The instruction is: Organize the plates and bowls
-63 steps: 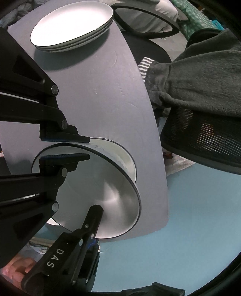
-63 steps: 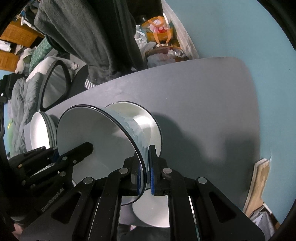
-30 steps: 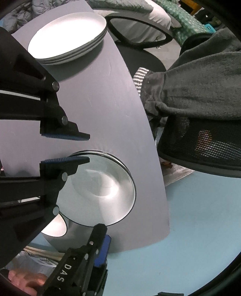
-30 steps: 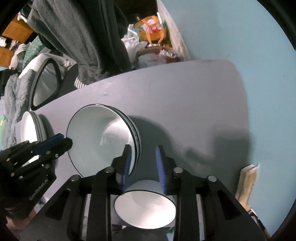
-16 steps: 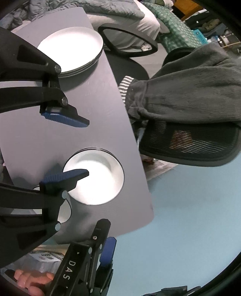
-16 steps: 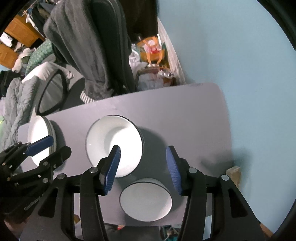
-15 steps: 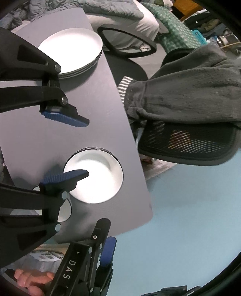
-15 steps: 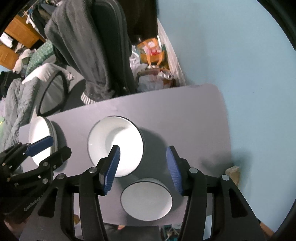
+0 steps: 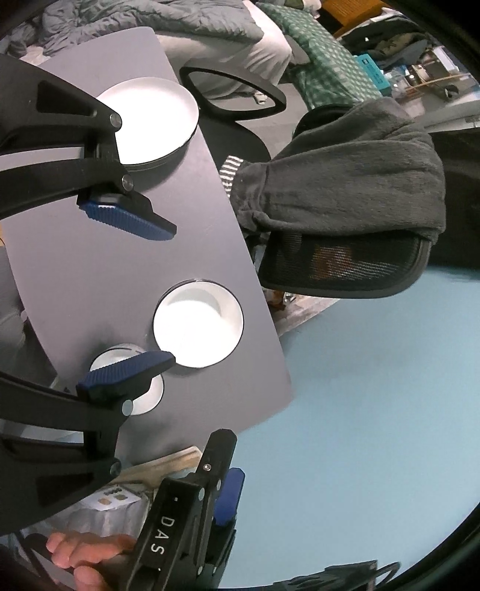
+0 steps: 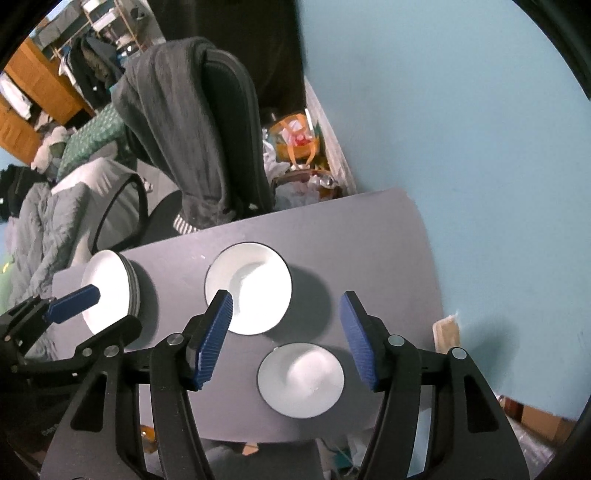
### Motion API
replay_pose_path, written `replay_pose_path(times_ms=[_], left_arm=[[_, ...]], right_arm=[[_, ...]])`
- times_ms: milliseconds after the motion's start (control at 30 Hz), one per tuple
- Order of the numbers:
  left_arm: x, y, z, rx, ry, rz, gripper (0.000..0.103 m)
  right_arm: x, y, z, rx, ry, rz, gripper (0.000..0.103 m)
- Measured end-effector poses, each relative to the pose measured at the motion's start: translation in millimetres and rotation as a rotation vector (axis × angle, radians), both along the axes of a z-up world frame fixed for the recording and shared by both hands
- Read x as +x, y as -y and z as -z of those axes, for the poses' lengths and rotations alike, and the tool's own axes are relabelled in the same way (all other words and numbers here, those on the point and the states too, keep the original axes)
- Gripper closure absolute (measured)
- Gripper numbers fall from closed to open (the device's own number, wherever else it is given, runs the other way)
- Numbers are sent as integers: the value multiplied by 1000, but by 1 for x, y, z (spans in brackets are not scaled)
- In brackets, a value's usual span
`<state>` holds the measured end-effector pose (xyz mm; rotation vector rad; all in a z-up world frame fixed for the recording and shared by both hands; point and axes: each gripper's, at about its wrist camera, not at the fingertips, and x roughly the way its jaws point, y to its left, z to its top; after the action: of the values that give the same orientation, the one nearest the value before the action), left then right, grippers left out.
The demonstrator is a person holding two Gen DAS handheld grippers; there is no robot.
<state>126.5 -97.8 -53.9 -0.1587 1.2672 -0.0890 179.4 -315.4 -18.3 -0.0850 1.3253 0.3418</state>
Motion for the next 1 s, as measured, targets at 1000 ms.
replay_pose_path(times_ms=[1000], left_arm=[[-36, 37, -37, -94, 71, 171, 33]], right_arm=[[-65, 57, -46, 20, 83, 214, 40]])
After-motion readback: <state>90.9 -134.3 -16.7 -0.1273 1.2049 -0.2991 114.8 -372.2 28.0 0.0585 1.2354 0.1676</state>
